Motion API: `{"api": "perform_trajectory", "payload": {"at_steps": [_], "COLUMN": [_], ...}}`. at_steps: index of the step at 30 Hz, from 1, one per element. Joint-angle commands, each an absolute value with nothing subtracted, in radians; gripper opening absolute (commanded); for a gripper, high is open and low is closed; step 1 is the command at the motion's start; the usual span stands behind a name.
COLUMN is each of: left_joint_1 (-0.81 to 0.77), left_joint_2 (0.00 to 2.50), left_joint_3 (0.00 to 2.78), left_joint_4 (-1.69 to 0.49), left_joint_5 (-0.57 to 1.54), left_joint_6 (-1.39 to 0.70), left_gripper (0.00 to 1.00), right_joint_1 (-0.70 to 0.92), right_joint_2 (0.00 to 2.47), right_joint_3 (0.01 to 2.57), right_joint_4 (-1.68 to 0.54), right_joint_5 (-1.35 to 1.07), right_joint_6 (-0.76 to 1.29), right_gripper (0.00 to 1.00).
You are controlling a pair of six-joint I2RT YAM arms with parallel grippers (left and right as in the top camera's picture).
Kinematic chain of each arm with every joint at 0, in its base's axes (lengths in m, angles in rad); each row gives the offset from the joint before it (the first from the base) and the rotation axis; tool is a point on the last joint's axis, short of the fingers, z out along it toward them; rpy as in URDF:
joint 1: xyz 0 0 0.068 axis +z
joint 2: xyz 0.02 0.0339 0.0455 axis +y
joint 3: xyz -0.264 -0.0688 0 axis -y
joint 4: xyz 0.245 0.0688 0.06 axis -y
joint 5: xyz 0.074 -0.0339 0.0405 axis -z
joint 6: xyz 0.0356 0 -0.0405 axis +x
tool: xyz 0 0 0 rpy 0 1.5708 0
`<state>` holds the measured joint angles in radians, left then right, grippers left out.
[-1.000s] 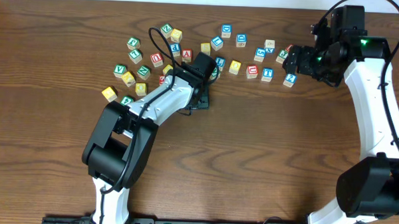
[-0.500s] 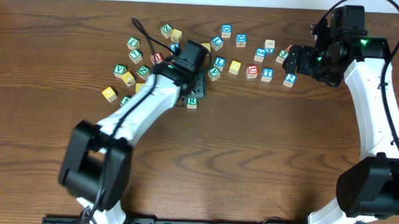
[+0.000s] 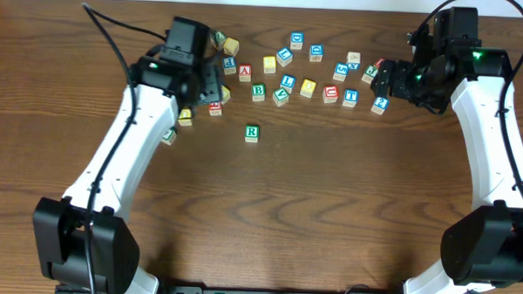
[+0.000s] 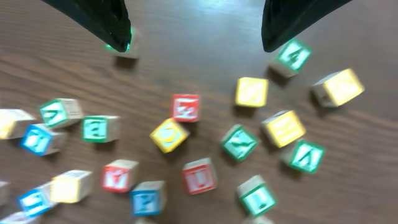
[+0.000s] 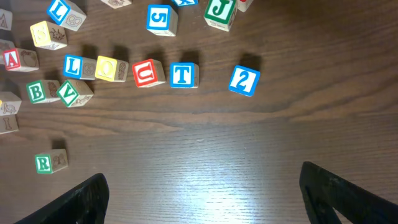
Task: Spell out ROBOT
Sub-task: 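Open the left gripper and lift away from the R block, then move the left gripper to the yellow O block and grasp it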
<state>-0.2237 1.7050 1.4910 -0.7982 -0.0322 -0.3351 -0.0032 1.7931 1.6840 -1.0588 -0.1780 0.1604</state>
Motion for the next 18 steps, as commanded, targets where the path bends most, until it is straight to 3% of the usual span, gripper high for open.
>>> {"api": "perform_trajectory", "payload": {"at_steps": [1,18], "left_joint_1": [-0.181,-0.130], "left_joint_2": [1.705,1.947], "left_joint_3": [1.509,1.509], "left_joint_4": [-0.813,-0.806], "left_joint_5": [-0.038,-0.038], "left_joint_6": [-0.296,-0.217], "left_gripper": [0.66,0.66], "right_joint_1": [0.002,0.002], "right_joint_2": [1.802,1.802], "right_joint_3": [1.700,1.700], "right_joint_4": [-1.063,-1.063], "right_joint_5": [-0.167,-0.167], "right_joint_6": [0.171,0.171], "right_gripper": [0.93,0.95]}}
